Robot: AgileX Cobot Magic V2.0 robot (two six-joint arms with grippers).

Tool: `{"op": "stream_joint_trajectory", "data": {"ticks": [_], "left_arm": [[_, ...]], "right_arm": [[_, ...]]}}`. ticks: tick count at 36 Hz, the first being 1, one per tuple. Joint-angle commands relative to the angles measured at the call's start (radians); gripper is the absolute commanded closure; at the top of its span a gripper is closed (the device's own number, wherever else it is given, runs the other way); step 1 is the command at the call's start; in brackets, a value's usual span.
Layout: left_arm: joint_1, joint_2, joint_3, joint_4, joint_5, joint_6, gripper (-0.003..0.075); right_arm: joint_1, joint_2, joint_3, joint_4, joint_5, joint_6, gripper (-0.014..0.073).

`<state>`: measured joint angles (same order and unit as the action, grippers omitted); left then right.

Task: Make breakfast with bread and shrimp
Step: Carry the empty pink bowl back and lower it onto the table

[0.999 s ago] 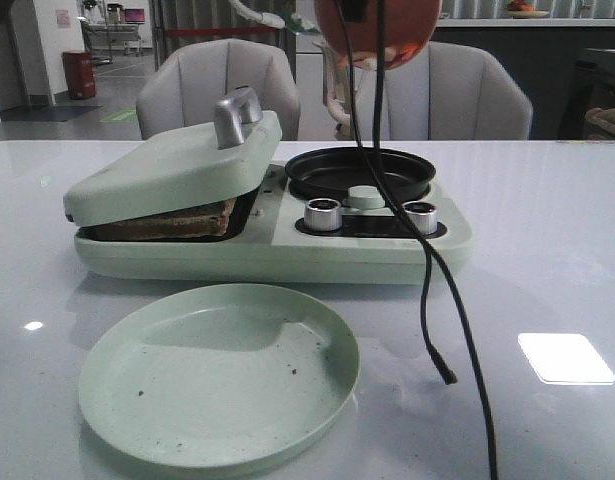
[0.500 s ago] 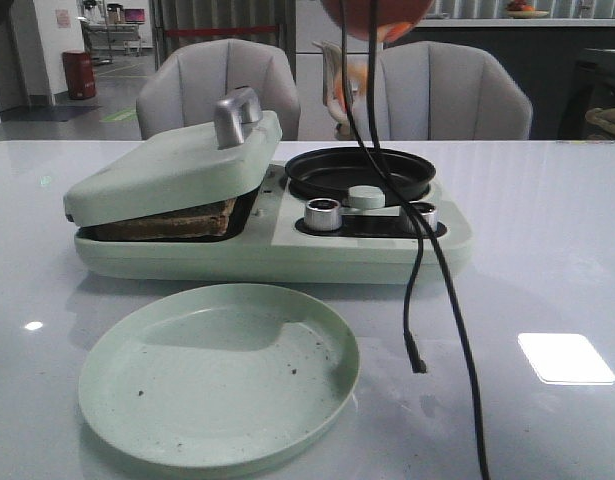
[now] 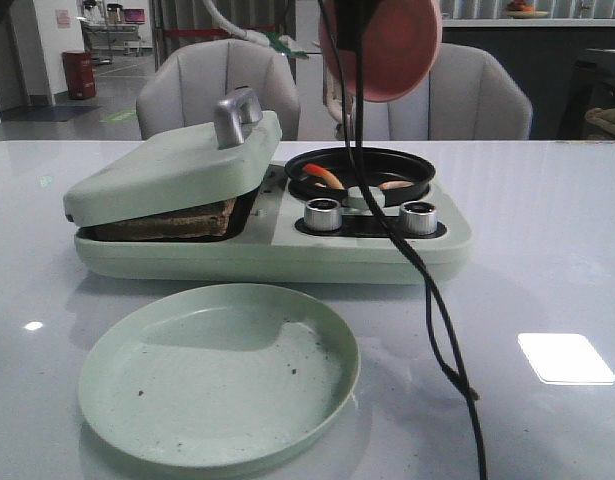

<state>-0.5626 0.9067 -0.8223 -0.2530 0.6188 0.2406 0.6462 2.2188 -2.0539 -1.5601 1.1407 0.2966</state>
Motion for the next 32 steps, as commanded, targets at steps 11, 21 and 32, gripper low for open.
{"op": "stream_joint_trajectory", "data": {"ticks": [11,21,32], "left_arm": [[-0.009,-0.01,-0.028,-0.011,-0.077,-0.011,0.0619],[-0.009,-0.01,-0.028,-0.011,-0.078,-0.011,0.0619],[-0.009,-0.01,-0.028,-0.011,-0.078,-0.011,0.0619]], "right_arm": [[-0.136,-0.292,-0.018,0.544,0.192,0.005,0.0552],[-0.332,-0.481,0.252,0.838,0.149,-0.02,0.0552],[-0.541,-0.663,0.648,1.141,-0.055,-0.022,0.0552]]}}
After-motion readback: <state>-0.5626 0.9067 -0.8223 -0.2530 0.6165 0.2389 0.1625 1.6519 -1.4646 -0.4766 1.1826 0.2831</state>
